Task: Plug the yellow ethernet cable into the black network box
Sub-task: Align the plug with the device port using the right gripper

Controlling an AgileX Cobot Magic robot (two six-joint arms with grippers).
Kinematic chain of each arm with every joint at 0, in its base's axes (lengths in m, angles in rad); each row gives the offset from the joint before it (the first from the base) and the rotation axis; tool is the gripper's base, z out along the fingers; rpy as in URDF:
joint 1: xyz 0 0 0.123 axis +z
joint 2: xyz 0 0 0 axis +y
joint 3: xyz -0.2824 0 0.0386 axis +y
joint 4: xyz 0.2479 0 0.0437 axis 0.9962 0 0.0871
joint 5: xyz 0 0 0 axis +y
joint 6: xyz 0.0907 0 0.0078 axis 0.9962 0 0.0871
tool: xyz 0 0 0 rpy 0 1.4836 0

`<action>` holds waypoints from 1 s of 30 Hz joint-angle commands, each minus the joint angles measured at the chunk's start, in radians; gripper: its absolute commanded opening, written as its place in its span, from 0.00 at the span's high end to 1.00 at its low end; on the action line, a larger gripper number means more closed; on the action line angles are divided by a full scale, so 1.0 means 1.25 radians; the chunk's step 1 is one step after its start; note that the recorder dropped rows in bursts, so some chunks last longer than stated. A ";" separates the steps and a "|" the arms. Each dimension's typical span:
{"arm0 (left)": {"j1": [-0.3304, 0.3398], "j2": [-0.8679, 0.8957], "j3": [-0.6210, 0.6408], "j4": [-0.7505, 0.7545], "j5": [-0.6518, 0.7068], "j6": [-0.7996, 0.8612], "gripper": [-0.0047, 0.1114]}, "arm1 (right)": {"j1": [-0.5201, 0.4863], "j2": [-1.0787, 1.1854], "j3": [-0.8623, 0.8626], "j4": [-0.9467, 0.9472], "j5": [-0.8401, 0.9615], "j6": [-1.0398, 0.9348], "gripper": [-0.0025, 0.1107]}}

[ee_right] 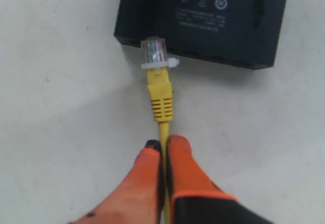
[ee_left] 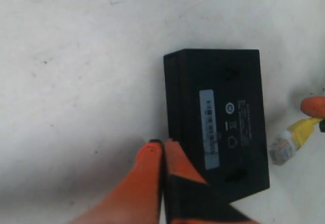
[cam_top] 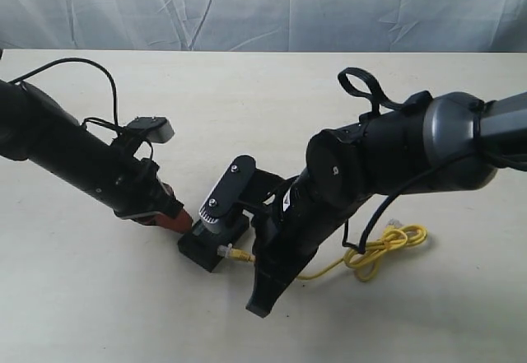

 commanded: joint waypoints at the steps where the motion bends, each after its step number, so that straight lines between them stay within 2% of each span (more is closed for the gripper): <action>1: 0.001 0.010 -0.004 -0.012 0.015 0.004 0.96 | 0.001 0.004 0.002 -0.034 0.025 0.000 0.99; 7: 0.001 0.015 -0.004 -0.021 0.015 0.004 0.96 | 0.001 0.004 0.002 -0.053 0.001 0.020 0.99; 11: 0.001 0.015 -0.004 -0.020 0.014 0.003 0.96 | 0.024 -0.005 0.002 -0.184 0.018 0.186 0.99; 15: 0.001 0.015 -0.004 -0.022 0.014 0.003 0.96 | 0.105 -0.016 0.002 -0.316 0.020 0.353 0.99; 24: 0.001 0.015 -0.004 -0.022 0.015 0.003 0.96 | 0.107 0.015 0.002 -0.381 -0.022 0.422 0.99; 30: 0.001 0.015 -0.004 -0.022 0.015 0.003 0.96 | 0.105 0.015 0.002 -0.480 -0.022 0.533 0.99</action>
